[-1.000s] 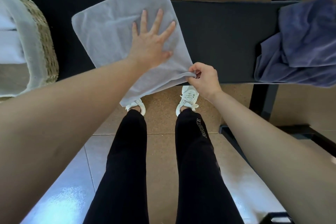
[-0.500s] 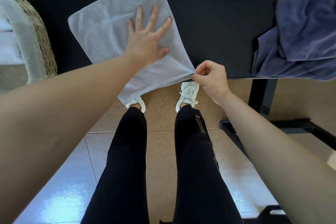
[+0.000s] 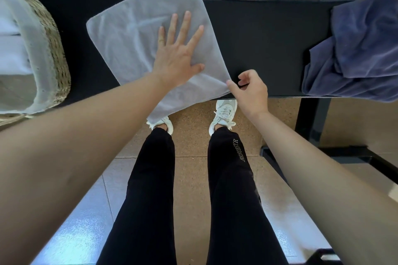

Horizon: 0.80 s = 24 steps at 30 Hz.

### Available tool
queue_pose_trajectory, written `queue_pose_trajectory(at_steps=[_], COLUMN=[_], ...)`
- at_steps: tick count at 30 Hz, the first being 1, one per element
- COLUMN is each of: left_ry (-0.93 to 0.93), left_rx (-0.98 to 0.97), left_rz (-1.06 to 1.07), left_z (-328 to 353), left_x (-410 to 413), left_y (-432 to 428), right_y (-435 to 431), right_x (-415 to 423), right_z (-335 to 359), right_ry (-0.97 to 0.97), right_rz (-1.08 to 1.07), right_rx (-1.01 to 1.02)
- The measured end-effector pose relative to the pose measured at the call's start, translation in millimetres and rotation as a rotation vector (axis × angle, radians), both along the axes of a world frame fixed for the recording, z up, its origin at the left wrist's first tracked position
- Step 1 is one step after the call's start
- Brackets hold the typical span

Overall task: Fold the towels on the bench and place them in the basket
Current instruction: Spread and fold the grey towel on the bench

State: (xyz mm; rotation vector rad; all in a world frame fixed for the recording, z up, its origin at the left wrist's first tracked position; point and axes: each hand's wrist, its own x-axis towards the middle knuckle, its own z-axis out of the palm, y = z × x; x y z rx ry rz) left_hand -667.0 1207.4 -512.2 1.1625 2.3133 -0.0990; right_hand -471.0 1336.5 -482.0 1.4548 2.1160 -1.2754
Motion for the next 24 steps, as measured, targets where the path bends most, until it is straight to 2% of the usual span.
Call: queue_pose_trajectory(at_steps=[4, 6, 9, 12, 15, 18, 20, 24], left_ry=[0.023, 0.033, 0.022, -0.012, -0.240, -0.452, -0.535, -0.532], left_rx=[0.045, 0.014, -0.123, -0.143, -0.070, 0.084, 0.206, 0.267], left_rz=[0.023, 0.189, 0.717, 1.115, 1.571, 2.058, 2.196, 2.223], left_z=[7.0, 7.1, 15.1, 25.5, 24.4, 30.5, 27.1, 23.2], left_x=[36.7, 56.9, 79.3, 93.7, 101.0, 97.8, 94.4, 90.4], left_y=[-40.9, -74.0, -114.4, -140.0, -150.9, -134.1, -124.4, -125.7], right_y=[-7.3, -8.0, -7.5, -10.2, -16.9, -25.5, -28.8, -29.9], right_x=[-13.2, -15.2, -15.0, -13.9, -9.9, -4.7, -3.0, -1.7], right_z=[-14.2, -16.4, -16.5, -13.1, -6.5, -1.0, 0.7, 2.7], right_ry=[-0.105, -0.138, -0.182, -0.190, -0.174, -0.174, -0.178, -0.197], right_rz=[0.190, 0.255, 0.321, 0.308, 0.211, 0.194, 0.184, 0.156], right_rx=[0.084, 0.107, 0.090, 0.110, 0.088, 0.068, 0.040, 0.018])
